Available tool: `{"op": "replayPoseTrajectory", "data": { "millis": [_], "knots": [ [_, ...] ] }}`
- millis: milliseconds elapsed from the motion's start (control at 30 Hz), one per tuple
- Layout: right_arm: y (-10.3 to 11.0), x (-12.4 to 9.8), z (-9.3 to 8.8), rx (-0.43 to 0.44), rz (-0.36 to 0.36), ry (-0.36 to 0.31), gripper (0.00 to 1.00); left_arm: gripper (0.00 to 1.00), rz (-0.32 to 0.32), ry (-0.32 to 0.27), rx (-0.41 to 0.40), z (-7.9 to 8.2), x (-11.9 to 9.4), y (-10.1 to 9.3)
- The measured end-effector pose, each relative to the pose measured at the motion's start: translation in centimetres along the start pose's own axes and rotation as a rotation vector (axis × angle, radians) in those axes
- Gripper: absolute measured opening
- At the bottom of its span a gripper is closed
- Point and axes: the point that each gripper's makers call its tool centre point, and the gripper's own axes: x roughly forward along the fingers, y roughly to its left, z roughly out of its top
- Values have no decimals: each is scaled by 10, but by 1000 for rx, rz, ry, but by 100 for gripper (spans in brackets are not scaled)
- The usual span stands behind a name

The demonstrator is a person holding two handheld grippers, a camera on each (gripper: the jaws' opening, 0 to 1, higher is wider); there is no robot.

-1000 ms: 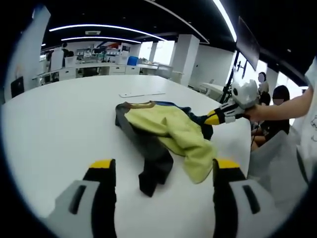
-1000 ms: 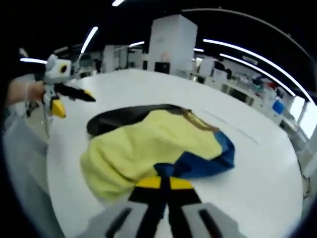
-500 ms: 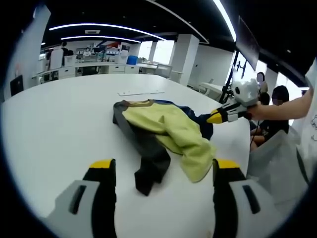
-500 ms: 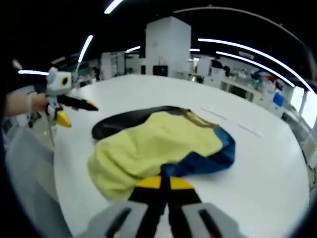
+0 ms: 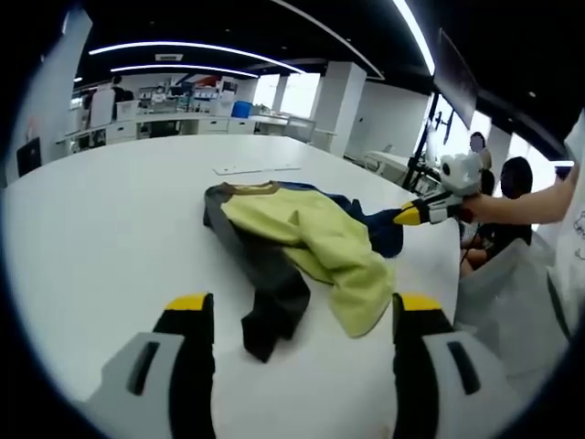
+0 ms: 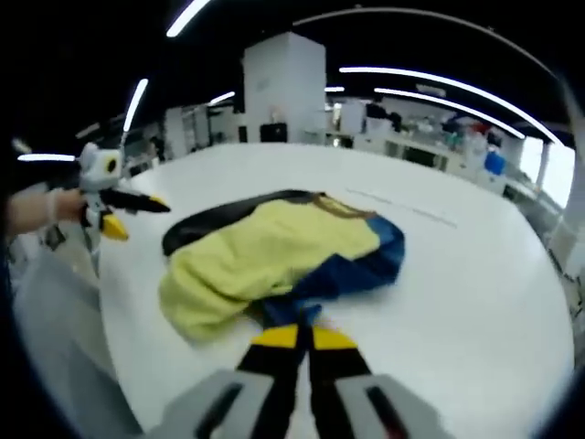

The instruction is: Fold the garment on the visible template until the final outline fits inside the template.

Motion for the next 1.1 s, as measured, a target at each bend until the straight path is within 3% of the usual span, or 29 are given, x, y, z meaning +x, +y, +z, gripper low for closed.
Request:
{"op": "replayPoseTrajectory", "data": {
  "millis": [67,467,633,1100],
  "knots": [
    [-14,0,-7,33,-16,8,0,77,-4,2,1,0,2,-2],
    [-43,-12,-59,171,-90,82,0,77,-10,9,3,-2,4,-5],
    [-44,-18,-58,220,-94,65,0,77,-8,12,3,-3,3,-5],
    [-50,-27,-61,230,-116,52,0,77,-13,15,5,-4,5,-6]
  ]
}}
